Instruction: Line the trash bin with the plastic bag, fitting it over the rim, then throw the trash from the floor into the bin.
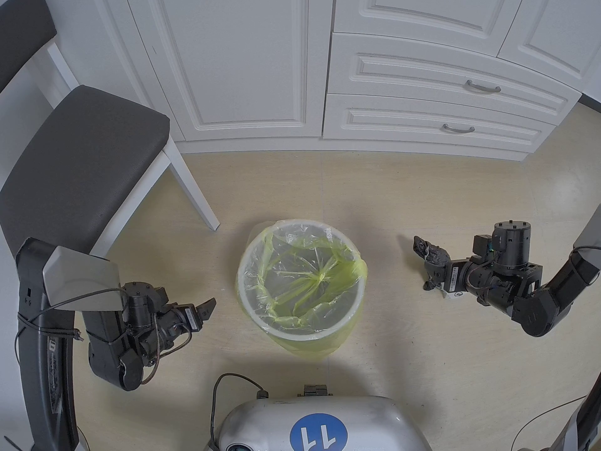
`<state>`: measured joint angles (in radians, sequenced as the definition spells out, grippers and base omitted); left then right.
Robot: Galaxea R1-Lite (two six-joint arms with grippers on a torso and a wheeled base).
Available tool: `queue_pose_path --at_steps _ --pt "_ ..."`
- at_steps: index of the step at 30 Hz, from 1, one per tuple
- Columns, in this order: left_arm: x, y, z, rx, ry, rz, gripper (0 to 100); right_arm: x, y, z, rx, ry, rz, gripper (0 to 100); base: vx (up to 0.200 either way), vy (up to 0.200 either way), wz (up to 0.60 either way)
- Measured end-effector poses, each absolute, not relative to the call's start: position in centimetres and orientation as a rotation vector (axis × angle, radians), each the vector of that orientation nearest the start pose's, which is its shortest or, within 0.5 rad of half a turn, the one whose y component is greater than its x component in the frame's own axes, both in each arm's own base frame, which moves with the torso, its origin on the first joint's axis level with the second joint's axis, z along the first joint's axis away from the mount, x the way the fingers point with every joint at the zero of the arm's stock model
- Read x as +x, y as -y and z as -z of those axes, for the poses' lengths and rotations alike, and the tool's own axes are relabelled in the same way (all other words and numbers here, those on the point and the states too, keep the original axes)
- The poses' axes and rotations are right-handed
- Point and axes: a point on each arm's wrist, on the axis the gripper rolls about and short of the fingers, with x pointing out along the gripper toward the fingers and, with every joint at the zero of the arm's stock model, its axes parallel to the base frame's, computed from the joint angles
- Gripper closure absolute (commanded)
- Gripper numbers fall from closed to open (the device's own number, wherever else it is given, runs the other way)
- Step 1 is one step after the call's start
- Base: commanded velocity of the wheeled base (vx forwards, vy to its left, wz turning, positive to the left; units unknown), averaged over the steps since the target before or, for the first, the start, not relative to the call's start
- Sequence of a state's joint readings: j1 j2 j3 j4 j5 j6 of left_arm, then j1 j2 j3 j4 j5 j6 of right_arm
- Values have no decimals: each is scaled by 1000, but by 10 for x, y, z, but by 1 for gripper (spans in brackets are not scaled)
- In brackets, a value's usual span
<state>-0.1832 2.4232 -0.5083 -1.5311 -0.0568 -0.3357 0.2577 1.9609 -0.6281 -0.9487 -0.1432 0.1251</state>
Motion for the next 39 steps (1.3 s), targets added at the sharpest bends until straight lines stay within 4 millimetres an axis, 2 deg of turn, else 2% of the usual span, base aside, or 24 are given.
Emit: queue_pose_path --at_steps 4,5,11,19,20,23,28,33,39 --pt "305 55 26 -294 -469 129 0 320 -78 -92 28 -374 -122 0 0 0 0" --pt "301 54 23 -292 -474 120 0 321 -78 -94 27 -370 -133 100 0 0 0" --pt "271 47 -5 -263 -463 113 0 331 -72 -102 23 -340 -158 100 0 0 0" --pt "236 50 -47 -228 -378 179 0 343 -55 -108 -49 -301 -173 100 0 0 0" --pt "233 51 -51 -224 -367 188 0 346 -52 -107 -60 -301 -172 0 0 0 0" --pt "222 52 -62 -210 -336 213 0 358 -45 -98 -98 -308 -166 0 0 0 0" --pt "207 55 -76 -193 -292 262 0 388 -31 -73 -110 -339 -138 0 0 0 0" --pt "196 63 -83 -180 -272 317 0 416 -18 -38 -70 -378 -112 0 0 0 0" --pt "190 67 -87 -176 -256 346 0 438 -12 -5 -54 -406 -99 0 0 0 0"
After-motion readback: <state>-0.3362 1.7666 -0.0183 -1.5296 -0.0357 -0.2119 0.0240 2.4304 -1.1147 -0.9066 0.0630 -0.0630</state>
